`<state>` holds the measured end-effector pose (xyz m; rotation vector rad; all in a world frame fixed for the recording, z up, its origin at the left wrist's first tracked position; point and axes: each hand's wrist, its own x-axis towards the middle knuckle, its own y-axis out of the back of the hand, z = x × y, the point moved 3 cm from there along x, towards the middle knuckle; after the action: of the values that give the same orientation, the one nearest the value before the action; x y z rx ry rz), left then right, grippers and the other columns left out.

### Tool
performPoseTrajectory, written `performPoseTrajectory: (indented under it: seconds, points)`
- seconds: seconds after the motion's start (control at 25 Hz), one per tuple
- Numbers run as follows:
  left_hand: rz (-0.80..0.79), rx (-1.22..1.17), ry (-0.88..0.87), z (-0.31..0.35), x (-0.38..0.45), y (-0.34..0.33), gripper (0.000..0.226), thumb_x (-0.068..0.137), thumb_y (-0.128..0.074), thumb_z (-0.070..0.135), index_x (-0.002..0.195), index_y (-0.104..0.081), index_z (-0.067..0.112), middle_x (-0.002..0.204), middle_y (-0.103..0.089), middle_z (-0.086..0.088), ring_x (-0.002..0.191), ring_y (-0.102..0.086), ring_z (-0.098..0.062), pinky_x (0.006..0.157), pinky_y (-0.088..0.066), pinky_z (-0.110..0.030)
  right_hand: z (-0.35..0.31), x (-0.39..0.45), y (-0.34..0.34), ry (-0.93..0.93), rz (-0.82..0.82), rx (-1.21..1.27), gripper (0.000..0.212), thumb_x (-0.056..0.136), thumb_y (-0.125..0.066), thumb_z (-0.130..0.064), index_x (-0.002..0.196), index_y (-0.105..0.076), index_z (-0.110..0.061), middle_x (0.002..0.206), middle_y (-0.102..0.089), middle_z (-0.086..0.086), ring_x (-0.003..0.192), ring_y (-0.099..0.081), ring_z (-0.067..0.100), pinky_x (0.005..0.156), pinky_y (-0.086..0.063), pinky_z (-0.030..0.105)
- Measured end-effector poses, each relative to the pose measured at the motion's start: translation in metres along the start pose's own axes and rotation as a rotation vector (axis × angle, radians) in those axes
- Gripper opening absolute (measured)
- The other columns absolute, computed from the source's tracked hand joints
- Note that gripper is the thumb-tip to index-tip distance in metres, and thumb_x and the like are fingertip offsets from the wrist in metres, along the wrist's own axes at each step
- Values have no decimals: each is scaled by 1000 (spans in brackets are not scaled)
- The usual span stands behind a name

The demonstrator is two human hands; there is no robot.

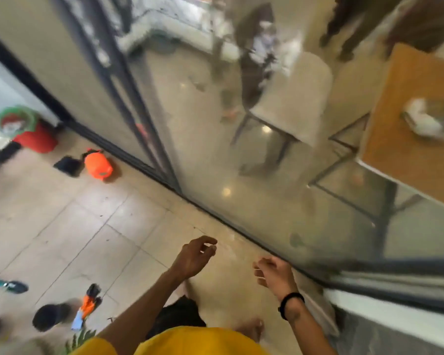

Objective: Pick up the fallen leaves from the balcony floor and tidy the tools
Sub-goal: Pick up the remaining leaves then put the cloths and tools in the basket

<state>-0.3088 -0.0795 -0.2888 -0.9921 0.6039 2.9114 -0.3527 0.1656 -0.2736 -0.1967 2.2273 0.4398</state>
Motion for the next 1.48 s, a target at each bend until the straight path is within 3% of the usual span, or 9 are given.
performPoseTrajectory:
  seconds: [0.12,0.2,0.32,0.4,0.52,0.64,1.12,1.28,1.48]
  points:
    - [135,-114,32,-47,-15,99,19,101,-58,29,117,-67,27,91,-74,8,80,-69,-3,76,-53,-21,-63,-3,-118,35,-142,-125,8,96,-65,-21,97,-70,-15,88,-77,6,82,-72,20,79,-59,39]
    - [203,-167,49,-75,-24,147,17,100,-59,24,114,-68,26,79,-72,15,73,-66,4,74,-53,-20,-94,-3,-182,51,-209,-191,13,95,-66,-23,99,-70,-11,85,-77,6,77,-71,20,71,-57,35]
    - [314,-303,101,-117,-37,228,14,99,-58,23,105,-67,33,77,-74,14,71,-67,1,80,-60,-35,-149,-7,-284,101,-303,-305,17,95,-66,-18,103,-68,-3,77,-74,6,68,-66,20,58,-52,28]
    - [393,-398,138,-129,-37,279,15,101,-55,22,106,-66,30,86,-75,5,70,-66,0,71,-59,-26,-187,-12,-342,134,-350,-368,13,96,-64,-14,103,-66,-2,75,-71,7,64,-62,18,54,-50,25]
    - [497,-548,173,-145,-31,344,16,102,-54,28,110,-67,25,94,-76,-1,72,-66,-5,57,-46,-14,-231,-11,-416,145,-413,-448,10,98,-61,-13,104,-65,-6,84,-72,8,69,-63,19,59,-51,27]
    - [546,-687,231,-173,-13,399,22,101,-56,37,113,-69,24,93,-77,1,75,-68,-10,61,-46,-23,-266,2,-489,135,-457,-535,7,99,-59,-15,102,-65,-12,94,-74,9,78,-67,19,68,-54,30]
    - [656,-968,517,-276,92,628,21,96,-58,33,106,-70,19,86,-78,-6,68,-67,-18,58,-44,-25,-366,96,-781,4,-519,-550,6,97,-61,-15,92,-64,-14,75,-71,5,59,-62,15,54,-50,25]
    - [605,-988,511,-332,166,712,22,97,-54,30,108,-67,16,84,-78,-6,64,-66,-16,51,-42,-24,-400,138,-882,17,-496,-575,7,95,-60,-12,89,-63,-15,75,-71,6,58,-60,14,53,-48,24]
    - [527,-903,590,-409,246,809,23,94,-53,34,103,-70,23,80,-78,0,66,-69,-16,59,-46,-28,-425,207,-989,-41,-384,-564,7,95,-59,-13,90,-64,-16,79,-69,6,64,-61,16,58,-51,25]
